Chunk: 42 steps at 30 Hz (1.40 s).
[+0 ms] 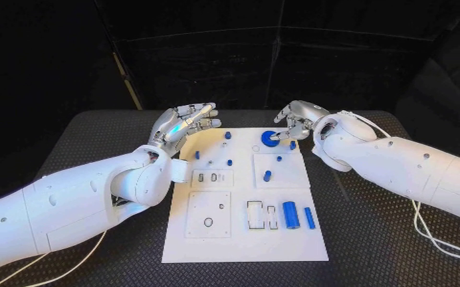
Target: Assemble the parts on the task board
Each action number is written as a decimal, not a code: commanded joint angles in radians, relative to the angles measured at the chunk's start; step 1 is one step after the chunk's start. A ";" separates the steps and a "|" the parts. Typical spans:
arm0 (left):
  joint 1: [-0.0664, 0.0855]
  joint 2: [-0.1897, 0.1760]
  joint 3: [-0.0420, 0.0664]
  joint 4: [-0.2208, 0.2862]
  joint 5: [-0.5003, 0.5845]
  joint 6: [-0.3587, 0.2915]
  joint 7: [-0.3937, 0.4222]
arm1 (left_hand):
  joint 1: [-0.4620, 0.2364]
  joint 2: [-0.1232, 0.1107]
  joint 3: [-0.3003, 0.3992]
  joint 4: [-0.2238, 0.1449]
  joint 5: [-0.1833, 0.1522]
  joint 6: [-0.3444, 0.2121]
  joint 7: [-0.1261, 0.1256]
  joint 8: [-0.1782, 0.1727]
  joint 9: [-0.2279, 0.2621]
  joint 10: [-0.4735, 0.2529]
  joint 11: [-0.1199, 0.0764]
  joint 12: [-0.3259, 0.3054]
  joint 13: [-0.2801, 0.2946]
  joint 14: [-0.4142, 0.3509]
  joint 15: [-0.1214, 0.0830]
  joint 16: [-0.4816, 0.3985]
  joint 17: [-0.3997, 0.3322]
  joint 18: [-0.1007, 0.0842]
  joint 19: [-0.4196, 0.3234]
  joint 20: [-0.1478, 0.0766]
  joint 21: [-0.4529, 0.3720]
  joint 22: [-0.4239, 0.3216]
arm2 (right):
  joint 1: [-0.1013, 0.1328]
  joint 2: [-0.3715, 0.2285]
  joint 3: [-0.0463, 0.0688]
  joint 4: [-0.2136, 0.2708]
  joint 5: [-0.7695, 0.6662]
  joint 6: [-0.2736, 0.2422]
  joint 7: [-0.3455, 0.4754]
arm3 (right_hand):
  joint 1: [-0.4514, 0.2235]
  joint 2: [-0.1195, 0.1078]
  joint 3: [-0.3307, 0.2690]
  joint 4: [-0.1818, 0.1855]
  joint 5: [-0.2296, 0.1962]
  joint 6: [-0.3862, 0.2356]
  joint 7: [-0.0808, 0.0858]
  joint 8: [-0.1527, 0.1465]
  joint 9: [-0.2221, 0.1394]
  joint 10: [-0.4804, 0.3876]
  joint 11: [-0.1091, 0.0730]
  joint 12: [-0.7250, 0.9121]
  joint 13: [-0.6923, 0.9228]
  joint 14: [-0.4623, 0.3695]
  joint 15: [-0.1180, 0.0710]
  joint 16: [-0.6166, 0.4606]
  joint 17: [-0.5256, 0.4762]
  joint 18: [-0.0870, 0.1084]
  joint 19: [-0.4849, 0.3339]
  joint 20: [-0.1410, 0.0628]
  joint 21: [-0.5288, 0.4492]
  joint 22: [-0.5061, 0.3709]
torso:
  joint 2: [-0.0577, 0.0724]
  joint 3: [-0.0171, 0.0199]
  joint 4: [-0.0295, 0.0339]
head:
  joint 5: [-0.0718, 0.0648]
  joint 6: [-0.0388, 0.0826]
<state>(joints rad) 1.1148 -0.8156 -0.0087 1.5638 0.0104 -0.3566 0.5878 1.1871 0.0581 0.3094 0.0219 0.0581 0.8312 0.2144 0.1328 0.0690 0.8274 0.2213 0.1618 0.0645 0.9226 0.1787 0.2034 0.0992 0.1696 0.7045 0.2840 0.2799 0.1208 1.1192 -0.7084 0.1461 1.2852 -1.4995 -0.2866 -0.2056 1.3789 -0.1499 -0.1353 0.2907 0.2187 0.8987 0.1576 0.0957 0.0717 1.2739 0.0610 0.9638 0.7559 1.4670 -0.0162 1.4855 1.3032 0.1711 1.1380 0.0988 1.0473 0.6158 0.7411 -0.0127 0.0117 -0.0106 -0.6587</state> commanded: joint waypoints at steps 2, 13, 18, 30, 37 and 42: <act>0.002 0.003 0.001 -0.001 0.001 0.012 0.016 | 0.013 0.001 -0.001 -0.003 0.003 0.008 0.058 -0.002 -0.002 0.008 0.002 -0.002 0.000 0.004 0.000 -0.001 -0.001 0.010 0.007 0.002 0.007 -0.002 | 0.002 0.001 0.000 -0.003 0.048 0.081 -0.026 | -0.001 -0.003 -0.023 0.005 0.000 -0.011 0.009 -0.003 -0.002 0.014 0.012 0.164 0.190 0.070 0.014 0.024 0.079 -0.011 0.018 0.003 0.030 0.039 | 0.003 -0.0012 0.0026 | -0.003 0.000; 0.001 0.004 0.001 -0.004 0.001 0.013 0.015 | 0.014 0.001 0.001 -0.005 0.003 0.009 0.057 -0.003 -0.002 0.009 0.002 -0.002 0.000 0.005 -0.001 -0.001 -0.002 0.010 0.007 0.002 0.007 -0.002 | 0.001 0.043 0.000 -0.052 0.001 0.115 -0.034 | 0.012 0.038 -0.008 0.000 -0.007 0.003 0.008 0.016 0.002 0.086 0.018 0.357 0.432 0.076 0.019 0.043 0.125 -0.016 0.031 0.009 0.067 0.083 | 0.002 -0.0023 0.0014 | -0.002 -0.004; 0.001 0.005 0.001 -0.005 0.001 0.014 0.014 | 0.014 0.001 0.001 -0.005 0.003 0.009 0.057 -0.003 -0.002 0.009 0.002 -0.002 0.000 0.005 -0.001 -0.001 -0.002 0.010 0.007 0.002 0.007 -0.002 | 0.001 0.056 0.000 -0.062 -0.024 0.127 -0.030 | 0.026 0.054 -0.004 -0.006 -0.005 0.020 0.003 0.027 0.004 0.116 0.014 0.405 0.498 0.078 0.016 0.047 0.138 -0.018 0.037 0.007 0.080 0.100 | 0.002 -0.0026 0.0010 | -0.004 -0.006; 0.001 0.005 0.001 -0.006 0.001 0.016 0.013 | 0.015 0.001 0.002 -0.006 0.003 0.009 0.057 -0.003 -0.002 0.010 0.001 -0.002 0.000 0.006 -0.001 -0.001 -0.002 0.010 0.008 0.002 0.007 -0.002 | 0.001 0.072 0.000 -0.082 -0.054 0.124 -0.029 | 0.069 0.096 0.009 -0.027 -0.010 0.030 0.001 0.033 0.002 0.132 0.011 0.434 0.540 0.081 0.014 0.052 0.151 -0.022 0.047 0.004 0.097 0.122 | 0.002 -0.0020 0.0018 | -0.003 -0.009; 0.001 0.005 0.001 -0.007 0.001 0.018 0.011 | 0.016 0.001 0.003 -0.007 0.003 0.009 0.057 -0.004 -0.002 0.010 0.001 -0.002 -0.001 0.006 -0.001 -0.002 -0.002 0.010 0.008 0.002 0.007 -0.002 | 0.001 0.079 0.000 -0.088 -0.072 0.134 -0.030 | 0.080 0.101 0.014 -0.035 -0.017 0.030 0.001 0.034 0.001 0.140 0.011 0.444 0.555 0.082 0.014 0.054 0.157 -0.023 0.049 0.004 0.101 0.127 | 0.002 -0.0015 0.0010 | -0.003 -0.012; 0.001 0.005 0.001 -0.007 0.001 0.015 0.011 | 0.016 0.001 0.003 -0.007 0.003 0.010 0.057 -0.004 -0.002 0.010 0.001 -0.002 -0.001 0.006 -0.001 -0.002 -0.002 0.010 0.008 0.002 0.007 -0.002 | 0.001 0.082 0.000 -0.091 -0.083 0.142 -0.027 | 0.088 0.104 0.018 -0.042 -0.018 0.032 0.001 0.034 0.000 0.146 0.011 0.451 0.565 0.083 0.014 0.056 0.162 -0.024 0.051 0.004 0.105 0.133 | 0.002 -0.0018 0.0008 | 0.001 -0.013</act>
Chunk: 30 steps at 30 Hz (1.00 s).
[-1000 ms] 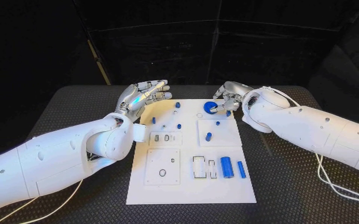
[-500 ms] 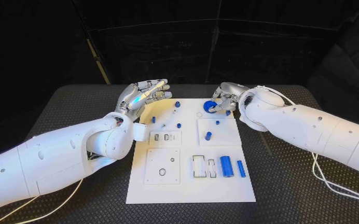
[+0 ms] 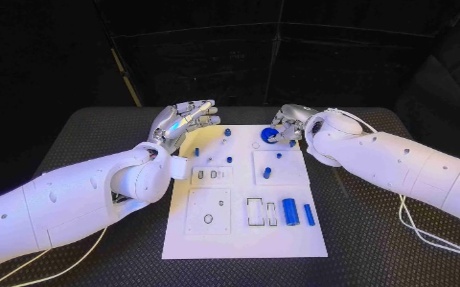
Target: Assemble the parts on the task board
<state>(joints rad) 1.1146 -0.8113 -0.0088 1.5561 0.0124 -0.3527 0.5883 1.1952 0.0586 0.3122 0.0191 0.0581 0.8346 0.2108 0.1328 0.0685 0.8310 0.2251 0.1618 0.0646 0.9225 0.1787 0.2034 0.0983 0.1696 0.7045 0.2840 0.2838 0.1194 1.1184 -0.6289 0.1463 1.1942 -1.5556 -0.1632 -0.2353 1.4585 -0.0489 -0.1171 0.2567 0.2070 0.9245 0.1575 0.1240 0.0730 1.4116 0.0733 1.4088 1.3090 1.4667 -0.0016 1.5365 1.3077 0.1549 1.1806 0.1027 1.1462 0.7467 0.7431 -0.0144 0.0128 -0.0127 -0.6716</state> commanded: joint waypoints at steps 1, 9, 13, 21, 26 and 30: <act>0.002 0.001 0.001 0.001 -0.001 0.011 0.011 | 0.008 0.000 0.000 -0.004 0.003 0.006 0.061 -0.004 -0.001 0.007 -0.003 -0.002 -0.001 0.007 -0.001 -0.002 -0.001 0.010 0.008 0.002 0.003 -0.001 | 0.001 0.004 0.000 -0.001 -0.029 0.019 0.003 | 0.010 0.004 0.000 -0.009 -0.006 0.006 0.001 0.006 -0.001 0.008 -0.001 0.006 0.013 0.083 -0.001 0.005 0.158 -0.008 0.009 0.000 0.007 0.003 | 0.000 0.0001 -0.0003 | 0.003 0.000; 0.002 0.001 0.001 0.001 -0.001 0.009 0.011 | 0.008 0.000 0.000 -0.004 0.003 0.006 0.061 -0.004 -0.002 0.006 -0.002 -0.003 -0.001 0.007 -0.001 -0.002 -0.001 0.010 0.008 0.002 0.003 -0.001 | 0.001 0.013 0.000 -0.002 -0.051 0.015 -0.001 | 0.032 0.027 0.021 -0.029 -0.041 0.026 -0.002 0.015 0.000 0.020 -0.003 0.021 0.035 0.085 -0.002 0.008 0.167 -0.010 0.015 -0.001 0.018 0.017 | 0.000 0.0000 0.0002 | 0.001 -0.002; 0.002 0.001 0.001 0.002 -0.001 0.008 0.011 | 0.008 0.000 0.000 -0.005 0.003 0.005 0.062 -0.005 -0.002 0.006 -0.002 -0.003 -0.001 0.006 -0.001 -0.002 -0.002 0.010 0.008 0.002 0.003 -0.001 | 0.001 0.013 0.000 0.001 -0.061 0.008 -0.004 | 0.058 0.051 0.049 -0.047 -0.053 0.053 -0.007 0.028 0.004 0.027 -0.009 0.028 0.047 0.085 -0.006 0.009 0.171 -0.011 0.019 -0.004 0.025 0.027 | 0.000 0.0001 -0.0001 | 0.001 -0.002; 0.002 0.000 0.001 0.002 -0.001 0.008 0.010 | 0.008 -0.001 0.000 -0.005 0.003 0.005 0.062 -0.005 -0.002 0.006 -0.002 -0.004 -0.001 0.006 -0.001 -0.003 -0.002 0.010 0.008 0.002 0.003 -0.002 | 0.001 0.012 -0.001 0.014 -0.079 -0.094 0.010 | 0.083 0.090 0.110 -0.074 -0.074 0.130 -0.035 0.056 0.012 0.050 -0.032 0.048 0.080 0.087 -0.025 0.011 0.177 -0.014 0.031 -0.019 0.041 0.050 | 0.000 0.0001 -0.0007 | 0.002 -0.001; 0.002 0.001 0.001 0.001 -0.001 0.008 0.011 | 0.005 -0.001 0.000 -0.004 0.002 0.004 0.064 -0.007 -0.002 0.005 -0.001 -0.005 -0.001 0.006 0.000 -0.004 -0.003 0.010 0.008 0.002 0.003 -0.002 | 0.000 0.008 0.000 0.042 -0.086 -0.160 0.024 | 0.083 0.088 0.122 -0.081 -0.073 0.141 -0.041 0.059 0.013 0.055 -0.038 0.051 0.087 0.087 -0.031 0.012 0.181 -0.017 0.038 -0.024 0.049 0.063 | -0.001 0.0008 0.0010 | 0.002 0.000; 0.001 0.001 0.001 0.001 -0.001 0.008 0.011 | 0.005 -0.001 0.000 -0.004 0.002 0.004 0.064 -0.007 -0.002 0.005 -0.001 -0.005 -0.001 0.006 0.000 -0.004 -0.003 0.010 0.008 0.002 0.003 -0.002 | 0.000 0.005 0.000 0.080 -0.093 -0.168 0.028 | 0.077 0.083 0.124 -0.080 -0.072 0.141 -0.041 0.057 0.012 0.055 -0.038 0.050 0.086 0.087 -0.032 0.012 0.181 -0.017 0.039 -0.026 0.051 0.066 | -0.001 0.0005 0.0008 | 0.004 0.001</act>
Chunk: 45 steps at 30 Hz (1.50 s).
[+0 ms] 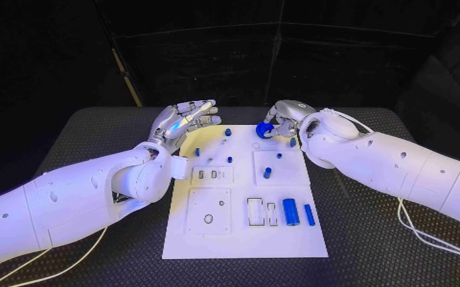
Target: Assemble the parts on the task board
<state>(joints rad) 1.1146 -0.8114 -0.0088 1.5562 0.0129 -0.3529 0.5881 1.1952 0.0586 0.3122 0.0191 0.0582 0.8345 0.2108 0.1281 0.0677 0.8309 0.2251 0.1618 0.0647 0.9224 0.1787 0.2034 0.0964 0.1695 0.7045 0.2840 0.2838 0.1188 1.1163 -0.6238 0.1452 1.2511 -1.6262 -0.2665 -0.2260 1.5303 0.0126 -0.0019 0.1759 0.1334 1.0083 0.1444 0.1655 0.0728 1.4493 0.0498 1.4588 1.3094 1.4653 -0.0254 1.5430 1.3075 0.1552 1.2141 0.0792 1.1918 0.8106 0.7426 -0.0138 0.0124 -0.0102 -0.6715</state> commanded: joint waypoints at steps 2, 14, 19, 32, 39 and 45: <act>0.001 0.001 0.001 0.000 -0.001 0.009 0.011 | 0.005 -0.001 0.000 -0.004 0.002 0.004 0.064 -0.002 -0.002 0.005 -0.001 -0.005 -0.001 0.006 0.000 -0.004 -0.001 0.010 0.008 0.002 0.003 -0.002 | 0.002 0.001 0.001 0.045 -0.027 -0.064 0.019 | 0.000 0.020 0.009 0.002 0.001 0.057 -0.028 0.014 0.011 0.016 -0.015 -0.001 0.084 0.089 -0.008 0.005 0.181 -0.018 0.006 -0.003 0.005 0.002 | 0.000 -0.0002 0.0009 | 0.002 0.001; 0.001 0.004 0.001 -0.002 -0.001 0.010 0.011 | 0.003 -0.002 -0.001 -0.003 0.002 0.004 0.065 -0.003 -0.002 0.005 0.000 -0.005 -0.001 0.006 0.000 -0.005 -0.001 0.010 0.008 0.002 0.003 -0.002 | 0.002 0.073 -0.013 0.066 -0.058 -0.066 0.019 | -0.019 0.010 0.015 0.006 -0.001 0.050 -0.025 0.003 0.007 0.016 -0.013 -0.003 0.084 0.089 -0.008 0.005 0.180 -0.020 0.010 -0.004 0.010 0.010 | 0.001 -0.0018 0.0018 | 0.009 -0.004; 0.001 0.006 0.001 -0.003 -0.001 0.010 0.011 | 0.003 -0.002 -0.001 -0.002 0.002 0.004 0.065 -0.004 -0.002 0.005 0.000 -0.006 -0.001 0.006 0.000 -0.005 -0.001 0.010 0.008 0.002 0.003 -0.002 | 0.002 0.109 -0.050 0.056 -0.065 -0.051 0.019 | -0.020 0.009 0.016 0.006 -0.002 0.050 -0.025 0.003 0.007 0.017 -0.013 -0.002 0.085 0.089 -0.008 0.005 0.181 -0.020 0.011 -0.004 0.012 0.014 | 0.002 -0.0015 0.0017 | 0.010 -0.008; 0.002 0.009 0.001 -0.004 -0.001 0.010 0.011 | 0.003 -0.002 -0.001 -0.002 0.002 0.004 0.065 -0.004 -0.002 0.005 0.000 -0.006 -0.001 0.006 0.000 -0.005 -0.001 0.010 0.008 0.002 0.003 -0.002 | 0.002 0.182 -0.072 0.001 -0.080 -0.016 0.015 | -0.035 0.004 0.020 0.010 -0.004 0.044 -0.021 -0.006 0.004 0.011 -0.010 -0.009 0.077 0.088 -0.006 0.004 0.178 -0.021 0.012 -0.003 0.013 0.015 | 0.001 -0.0006 0.0012 | 0.014 -0.013; 0.002 0.010 0.001 -0.004 -0.001 0.011 0.011 | 0.003 -0.002 -0.001 -0.002 0.002 0.004 0.065 -0.004 -0.002 0.005 0.000 -0.006 -0.001 0.006 0.000 -0.005 -0.001 0.010 0.008 0.002 0.003 -0.002 | 0.002 0.199 -0.073 -0.018 -0.093 -0.048 0.004 | -0.038 0.002 0.023 0.010 -0.001 0.042 -0.020 -0.010 0.003 0.010 -0.009 -0.010 0.076 0.088 -0.005 0.005 0.180 -0.021 0.012 -0.003 0.014 0.016 | 0.001 0.0006 0.0008 | 0.017 -0.014; 0.002 0.011 0.001 -0.005 -0.001 0.011 0.011 | 0.003 -0.002 -0.001 -0.002 0.002 0.004 0.065 -0.004 -0.002 0.005 0.000 -0.006 -0.001 0.006 0.000 -0.005 -0.001 0.010 0.008 0.002 0.003 -0.002 | 0.002 0.209 -0.073 -0.030 -0.102 -0.046 -0.006 | -0.046 -0.005 0.027 0.011 -0.005 0.033 -0.016 -0.019 0.000 0.008 -0.006 -0.013 0.073 0.089 -0.002 0.005 0.181 -0.021 0.012 -0.001 0.014 0.017 | 0.001 0.0001 -0.0001 | 0.018 -0.015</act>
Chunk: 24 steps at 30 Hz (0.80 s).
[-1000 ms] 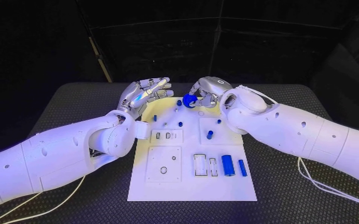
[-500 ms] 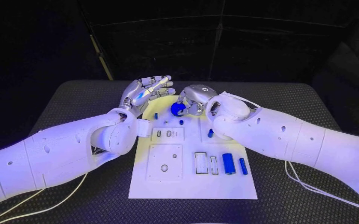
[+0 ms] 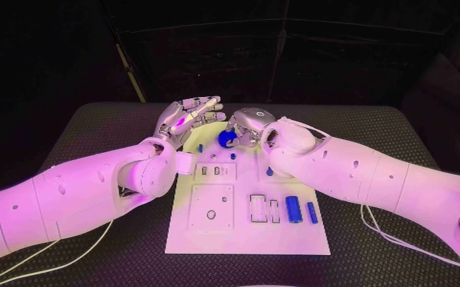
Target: Assemble the parts on the task board
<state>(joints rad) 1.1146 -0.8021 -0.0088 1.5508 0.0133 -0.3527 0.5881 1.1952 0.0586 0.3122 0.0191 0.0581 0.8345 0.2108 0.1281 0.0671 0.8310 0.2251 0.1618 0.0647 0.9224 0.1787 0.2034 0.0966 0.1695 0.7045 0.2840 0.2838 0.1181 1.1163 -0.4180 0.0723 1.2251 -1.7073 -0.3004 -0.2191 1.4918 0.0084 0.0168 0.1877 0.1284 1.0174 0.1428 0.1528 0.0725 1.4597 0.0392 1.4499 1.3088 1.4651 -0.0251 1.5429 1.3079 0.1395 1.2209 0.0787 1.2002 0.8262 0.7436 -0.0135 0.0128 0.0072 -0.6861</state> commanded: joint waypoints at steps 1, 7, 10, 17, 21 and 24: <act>0.002 0.002 0.001 0.000 -0.002 0.011 0.010 | 0.003 -0.002 -0.001 -0.002 0.002 0.004 0.065 -0.004 -0.001 0.005 0.000 -0.006 -0.001 0.006 0.000 -0.005 -0.002 0.010 0.008 0.002 0.003 -0.001 | 0.002 0.005 0.000 -0.006 -0.023 -0.011 -0.016 | -0.010 -0.003 0.009 -0.001 -0.001 0.021 -0.013 -0.009 0.000 -0.004 0.006 -0.005 0.072 0.089 -0.002 0.005 0.180 -0.006 0.005 0.000 0.006 0.001 | 0.000 -0.0003 -0.0008 | 0.000 -0.001; 0.002 0.003 0.001 0.000 -0.002 0.012 0.009 | 0.002 -0.003 -0.001 -0.002 0.002 0.004 0.065 -0.005 -0.001 0.004 0.000 -0.006 -0.001 0.006 0.001 -0.006 -0.002 0.010 0.008 0.002 0.003 -0.002 | 0.002 0.012 0.000 -0.018 -0.039 -0.005 -0.039 | -0.018 -0.014 0.021 -0.003 -0.007 -0.010 0.000 -0.036 -0.006 -0.019 0.017 -0.021 0.052 0.089 0.007 0.005 0.181 -0.006 0.004 0.007 0.006 0.001 | 0.000 -0.0001 0.0002 | -0.001 -0.002; 0.002 0.002 0.001 0.000 -0.002 0.012 0.009 | 0.002 -0.003 -0.001 -0.002 0.002 0.004 0.065 -0.005 -0.001 0.004 0.000 -0.006 -0.001 0.006 0.001 -0.006 -0.002 0.010 0.008 0.002 0.003 -0.002 | 0.002 0.012 0.000 -0.021 -0.044 0.000 -0.044 | -0.021 -0.021 0.029 -0.006 -0.008 -0.031 0.009 -0.054 -0.007 -0.026 0.025 -0.029 0.043 0.089 0.014 0.006 0.182 -0.006 0.002 0.013 0.006 0.000 | 0.000 -0.0002 -0.0009 | -0.001 -0.002; 0.002 0.001 0.001 0.000 -0.002 0.013 0.007 | 0.002 -0.003 -0.001 -0.002 0.002 0.004 0.065 -0.005 -0.001 0.004 0.000 -0.006 -0.001 0.006 0.001 -0.006 -0.002 0.010 0.008 0.002 0.003 -0.002 | 0.002 0.013 0.000 -0.023 -0.047 0.010 -0.048 | -0.031 -0.038 0.041 -0.010 -0.013 -0.068 0.020 -0.084 -0.008 -0.038 0.035 -0.042 0.028 0.089 0.023 0.006 0.182 -0.005 -0.001 0.023 0.006 -0.002 | 0.000 -0.0003 -0.0006 | 0.001 0.000; 0.002 0.001 0.001 0.000 -0.002 0.014 0.005 | 0.002 -0.003 -0.001 -0.002 0.002 0.004 0.065 -0.005 -0.001 0.004 0.000 -0.006 -0.001 0.006 0.001 -0.006 -0.002 0.010 0.008 0.002 0.003 -0.002 | 0.003 0.014 0.000 -0.024 -0.047 0.019 -0.050 | -0.043 -0.049 0.046 -0.007 -0.019 -0.090 0.026 -0.092 -0.008 -0.039 0.040 -0.044 0.026 0.089 0.028 0.006 0.182 -0.005 -0.002 0.028 0.006 -0.002 | 0.000 0.0000 -0.0008 | 0.004 0.001; 0.002 0.001 0.001 0.000 -0.002 0.014 0.005 | 0.002 -0.003 -0.001 -0.002 0.002 0.004 0.065 -0.005 -0.001 0.004 0.000 -0.006 -0.001 0.006 0.001 -0.006 -0.002 0.010 0.008 0.002 0.003 -0.002 | 0.003 0.014 0.000 -0.024 -0.047 0.030 -0.050 | -0.060 -0.065 0.049 0.004 -0.028 -0.104 0.029 -0.092 -0.007 -0.042 0.044 -0.047 0.022 0.089 0.032 0.006 0.182 -0.004 -0.003 0.031 0.006 -0.004 | 0.000 0.0000 -0.0011 | 0.004 0.000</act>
<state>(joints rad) 1.1146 -0.8014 -0.0088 1.5495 0.0134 -0.3518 0.5868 1.1952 0.0586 0.3122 0.0191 0.0581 0.8345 0.2108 0.1281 0.0672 0.8309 0.2251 0.1618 0.0647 0.9224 0.1787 0.2034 0.0954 0.1696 0.7045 0.2840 0.2838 0.1173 1.1166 -0.4047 0.0720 1.2003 -1.7435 -0.2897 -0.2616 1.4322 -0.0518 0.0649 0.1890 0.1042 0.9190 0.1704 0.0658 0.0653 1.4198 0.0790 1.4036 1.3077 1.4667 -0.0015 1.5428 1.3077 0.1397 1.2168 0.1037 1.2001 0.8235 0.7433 -0.0136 0.0123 0.0110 -0.6852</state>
